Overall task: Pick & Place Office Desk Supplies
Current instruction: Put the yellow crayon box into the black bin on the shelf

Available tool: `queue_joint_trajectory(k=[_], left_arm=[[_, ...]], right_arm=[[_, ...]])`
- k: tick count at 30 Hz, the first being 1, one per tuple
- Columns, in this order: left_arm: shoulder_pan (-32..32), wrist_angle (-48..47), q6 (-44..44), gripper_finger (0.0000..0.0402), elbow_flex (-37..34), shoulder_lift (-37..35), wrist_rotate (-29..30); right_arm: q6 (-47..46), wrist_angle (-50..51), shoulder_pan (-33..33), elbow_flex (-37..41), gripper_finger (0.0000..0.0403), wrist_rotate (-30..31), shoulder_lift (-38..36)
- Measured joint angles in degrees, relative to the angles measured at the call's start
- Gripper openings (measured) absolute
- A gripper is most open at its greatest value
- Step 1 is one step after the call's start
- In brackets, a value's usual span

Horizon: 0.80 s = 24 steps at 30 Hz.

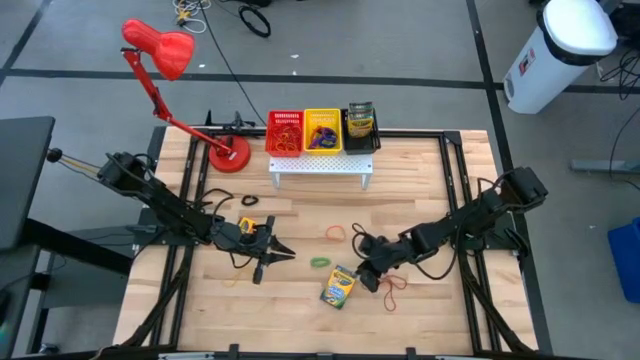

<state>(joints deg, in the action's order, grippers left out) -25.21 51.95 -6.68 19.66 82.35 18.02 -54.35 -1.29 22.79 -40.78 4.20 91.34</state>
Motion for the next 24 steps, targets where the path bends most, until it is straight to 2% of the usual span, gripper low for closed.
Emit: queue_joint_trajectory(k=[9,17,20,24], left_arm=[[0.04,-0.11,0.00,0.0048,0.00,0.00,0.02],[0.02,-0.18,-1.31,0.0048,0.04,0.08,-0.05],[-0.15,-3.30,-2.79,0.0048,2.66,1.40,-2.26],[-1.84,-9.99,-2.33,0.0048,11.27,6.47,-5.66]], right_arm=[[-2.44,-6.91,-0.41,3.45,0.0080,0.54,3.54],[-1.99,-14.66,-1.12,3.35,0.0110,-3.01,7.80],[-1.93,-16.77,-1.56,3.32,0.0115,-4.33,8.88],[-0.83,-18.46,-1.91,3.35,0.0111,-4.52,9.16]])
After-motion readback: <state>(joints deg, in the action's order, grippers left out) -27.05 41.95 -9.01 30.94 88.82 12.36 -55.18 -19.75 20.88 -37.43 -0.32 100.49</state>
